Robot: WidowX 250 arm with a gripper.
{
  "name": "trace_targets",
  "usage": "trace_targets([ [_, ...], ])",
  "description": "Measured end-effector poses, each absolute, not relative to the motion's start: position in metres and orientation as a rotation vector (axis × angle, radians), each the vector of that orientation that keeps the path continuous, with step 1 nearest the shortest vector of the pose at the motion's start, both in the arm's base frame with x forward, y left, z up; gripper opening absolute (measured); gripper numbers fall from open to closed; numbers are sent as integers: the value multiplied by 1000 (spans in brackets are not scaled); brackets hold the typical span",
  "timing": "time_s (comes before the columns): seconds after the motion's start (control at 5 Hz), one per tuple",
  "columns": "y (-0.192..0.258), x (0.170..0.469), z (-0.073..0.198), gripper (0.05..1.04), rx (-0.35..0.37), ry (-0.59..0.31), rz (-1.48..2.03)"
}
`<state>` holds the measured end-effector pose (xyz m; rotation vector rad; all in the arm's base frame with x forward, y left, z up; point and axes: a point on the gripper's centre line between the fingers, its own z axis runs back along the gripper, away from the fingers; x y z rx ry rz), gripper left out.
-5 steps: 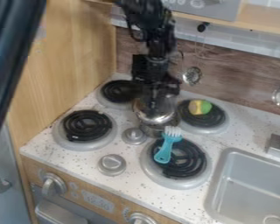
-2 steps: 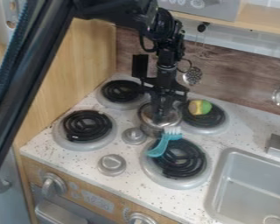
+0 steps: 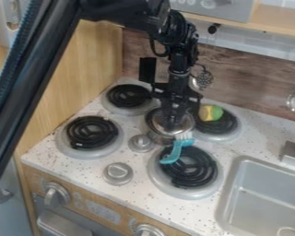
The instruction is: Cover the silver pot with the silver lid
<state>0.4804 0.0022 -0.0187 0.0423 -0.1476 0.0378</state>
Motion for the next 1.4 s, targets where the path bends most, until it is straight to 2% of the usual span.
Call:
trace_targets([
  [0.2, 5, 471, -14, 864, 53, -139, 52],
  [0.4, 7, 466, 16, 1019, 49, -181, 66],
  [0.6, 9, 455, 24, 1006, 36, -147, 72],
  [1.0, 12, 416, 33, 999, 15, -26, 61],
  [1.2, 20, 397, 18, 999, 3, 43, 64],
  [1.4, 33, 392, 32, 999, 19, 10, 69],
])
